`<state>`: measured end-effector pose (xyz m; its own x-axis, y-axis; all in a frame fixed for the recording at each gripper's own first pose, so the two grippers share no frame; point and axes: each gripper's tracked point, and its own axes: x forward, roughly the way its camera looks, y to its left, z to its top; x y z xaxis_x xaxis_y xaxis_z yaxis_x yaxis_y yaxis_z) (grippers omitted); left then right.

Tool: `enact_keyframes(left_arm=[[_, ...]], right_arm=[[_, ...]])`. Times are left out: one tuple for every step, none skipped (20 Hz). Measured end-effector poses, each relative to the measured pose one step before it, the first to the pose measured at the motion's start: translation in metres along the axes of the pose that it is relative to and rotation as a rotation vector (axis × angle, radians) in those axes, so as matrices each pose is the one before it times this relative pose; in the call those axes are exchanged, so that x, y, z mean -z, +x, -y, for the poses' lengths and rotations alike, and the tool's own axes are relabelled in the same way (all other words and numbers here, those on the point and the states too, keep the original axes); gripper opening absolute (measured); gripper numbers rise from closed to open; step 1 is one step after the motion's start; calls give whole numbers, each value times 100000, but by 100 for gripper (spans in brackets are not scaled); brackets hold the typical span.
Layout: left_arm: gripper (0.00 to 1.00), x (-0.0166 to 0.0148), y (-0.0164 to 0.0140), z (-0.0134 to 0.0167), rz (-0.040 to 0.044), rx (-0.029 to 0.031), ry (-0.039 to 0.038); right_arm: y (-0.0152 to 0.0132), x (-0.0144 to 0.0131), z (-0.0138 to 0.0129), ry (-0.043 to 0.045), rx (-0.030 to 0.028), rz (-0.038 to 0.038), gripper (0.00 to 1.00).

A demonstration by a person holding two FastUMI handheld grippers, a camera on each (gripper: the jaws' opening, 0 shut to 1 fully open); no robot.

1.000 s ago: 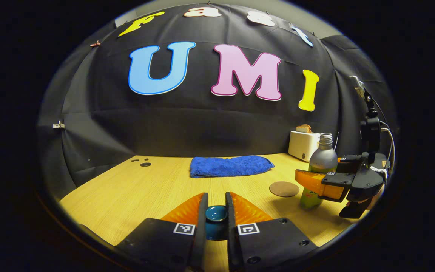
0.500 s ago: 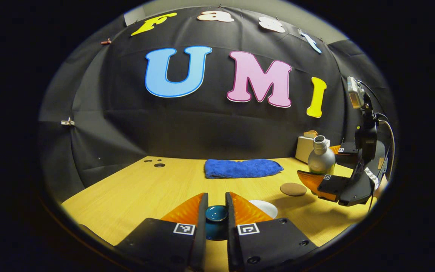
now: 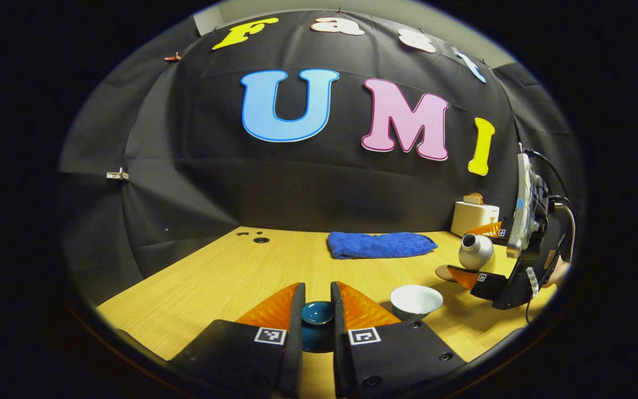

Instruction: Open the teacup lid with one hand, grasp the water bottle and pour water into the teacup with the other hand; after pouring, place the water bottle on the coaster and then close the teacup lid.

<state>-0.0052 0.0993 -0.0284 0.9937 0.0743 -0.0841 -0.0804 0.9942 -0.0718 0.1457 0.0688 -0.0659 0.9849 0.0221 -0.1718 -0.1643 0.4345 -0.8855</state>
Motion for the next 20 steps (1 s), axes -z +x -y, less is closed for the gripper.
enact_keyframes(left_arm=[[27, 154, 138, -147, -311, 40, -489], [27, 171, 90, 25, -482, 441, -372], [27, 302, 170, 139, -459, 619, -257], [27, 81, 146, 216, -437, 772, -124], [27, 27, 217, 233, -307, 634, -185], [27, -25, 77, 106, 0, 535, -183], [26, -20, -23, 131, 178, 461, 5], [27, -81, 10, 41, 116, 97, 143], [27, -41, 11, 112, 275, 190, 161], [27, -73, -2, 75, 119, 176, 176], [27, 38, -56, -52, 76, 179, 54], [27, -63, -23, -1, 93, 230, -18], [27, 77, 43, 119, -128, 145, -98], [27, -11, -16, 68, -189, 317, -59], [27, 94, 2, 43, -309, 386, -119], [26, 83, 94, 51, -188, 269, -220], [27, 13, -15, 74, -46, 275, -281], [27, 22, 21, 39, -4, 140, -301], [27, 142, -48, -15, -123, 102, -245], [27, -4, 37, -21, -238, 117, -133]], right_arm=[[190, -72, 8, -3987, 629, 434, 81], [97, -130, -343, -2479, -1023, 463, 81], [338, -43, -542, -798, -1747, 471, 81], [78, -132, -552, -586, -1948, 500, 81], [162, -516, -406, -1878, -1163, 943, 81], [118, -463, -143, -3853, -129, 1048, 81], [-122, -215, 173, -4714, 455, 1136, 81], [-103, -177, 64, -5025, 807, 1035, 81], [129, 190, 39, -3765, 609, 348, 81], [117, 172, -66, -2093, -66, 69, 81], [389, 201, -201, -1004, -543, -106, 81], [102, 248, -79, -1311, 22, -348, 81], [153, 21, -94, -2116, 187, 38, 81], [128, 8, -126, -2901, 243, 423, 81], [25, -110, -155, -3066, -72, 679, 81], [14, -139, -364, -1485, -1142, 784, 81], [233, -23, -494, 166, -1158, 445, 81], [123, 27, -299, -102, -1001, 364, 81], [124, -261, -16, -1227, -4, 679, 81], [20, -159, 73, -2155, 473, 418, 81]])
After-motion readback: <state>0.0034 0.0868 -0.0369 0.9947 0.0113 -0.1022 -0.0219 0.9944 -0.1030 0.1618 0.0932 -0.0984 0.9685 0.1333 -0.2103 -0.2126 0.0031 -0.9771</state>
